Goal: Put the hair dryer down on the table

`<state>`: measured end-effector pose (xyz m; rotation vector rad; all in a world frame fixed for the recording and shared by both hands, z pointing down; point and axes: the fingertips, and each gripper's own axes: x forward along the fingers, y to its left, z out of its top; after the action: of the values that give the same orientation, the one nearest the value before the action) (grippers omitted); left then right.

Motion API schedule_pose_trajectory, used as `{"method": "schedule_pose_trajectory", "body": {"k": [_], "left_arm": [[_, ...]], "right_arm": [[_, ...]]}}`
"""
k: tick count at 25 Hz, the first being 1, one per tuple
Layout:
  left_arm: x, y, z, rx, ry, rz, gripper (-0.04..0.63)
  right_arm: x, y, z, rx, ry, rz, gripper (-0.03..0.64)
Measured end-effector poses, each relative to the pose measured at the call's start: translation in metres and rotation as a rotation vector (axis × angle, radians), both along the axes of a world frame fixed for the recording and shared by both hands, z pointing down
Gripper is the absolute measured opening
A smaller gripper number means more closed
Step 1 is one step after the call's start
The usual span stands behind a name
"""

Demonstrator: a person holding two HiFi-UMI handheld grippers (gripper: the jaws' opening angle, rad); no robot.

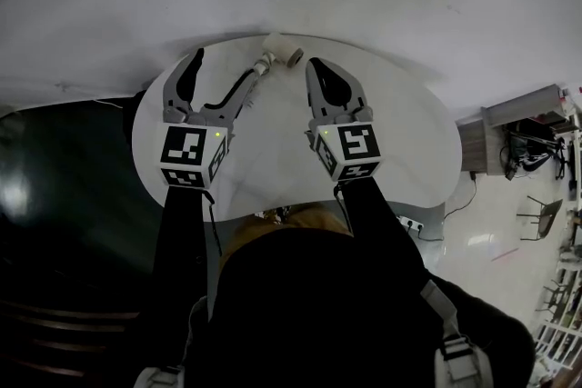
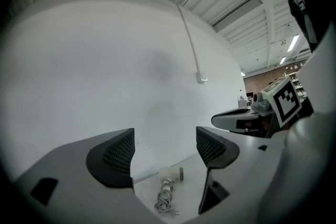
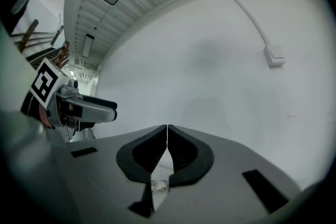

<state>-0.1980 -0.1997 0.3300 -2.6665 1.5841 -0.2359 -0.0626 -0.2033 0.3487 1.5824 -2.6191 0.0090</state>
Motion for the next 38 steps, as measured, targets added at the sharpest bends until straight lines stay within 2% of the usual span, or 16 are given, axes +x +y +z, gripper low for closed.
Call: {"method": "schedule_pose_trajectory", "body": {"k": [4, 7, 10, 13, 17, 19, 24, 28, 32, 38], "left_arm": [[0.002, 0.012, -0.014, 0.053, -0.009, -0.018, 0.37], [0.007, 0.016, -0.013, 0.058, -0.016, -0.002, 0.31], [0.011, 0.019, -0.012, 0.061, -0.021, 0.006, 0.282], [0.01, 0.019, -0.012, 0.071, -0.019, -0.014, 0.212], [0.005, 0.023, -0.022, 0.114, -0.003, -0.078, 0.037], [0.004, 0.024, -0.025, 0.115, 0.002, -0.084, 0.017], [0.005, 0.026, -0.026, 0.101, 0.012, -0.075, 0.015], [0.003, 0.027, -0.03, 0.106, 0.023, -0.075, 0.015], [0.0, 0.026, -0.028, 0.126, -0.038, -0.079, 0.015], [0.0, 0.027, -0.034, 0.139, -0.025, -0.087, 0.015]], "right_arm": [[-0.003, 0.006, -0.008, 0.028, 0.004, -0.002, 0.029], [-0.009, 0.01, -0.014, 0.027, 0.001, -0.015, 0.028], [-0.012, 0.013, -0.021, 0.044, 0.009, -0.02, 0.028], [-0.011, 0.013, -0.02, 0.046, 0.018, -0.02, 0.029], [-0.009, 0.015, -0.015, 0.029, 0.028, -0.022, 0.029], [-0.012, 0.015, -0.016, 0.036, 0.02, -0.027, 0.028], [-0.013, 0.016, -0.011, 0.02, 0.026, -0.048, 0.028], [-0.016, 0.015, -0.018, 0.045, 0.031, -0.045, 0.028], [-0.013, 0.015, -0.018, 0.047, 0.046, -0.037, 0.026], [-0.014, 0.016, -0.02, 0.049, 0.049, -0.041, 0.026]]}}
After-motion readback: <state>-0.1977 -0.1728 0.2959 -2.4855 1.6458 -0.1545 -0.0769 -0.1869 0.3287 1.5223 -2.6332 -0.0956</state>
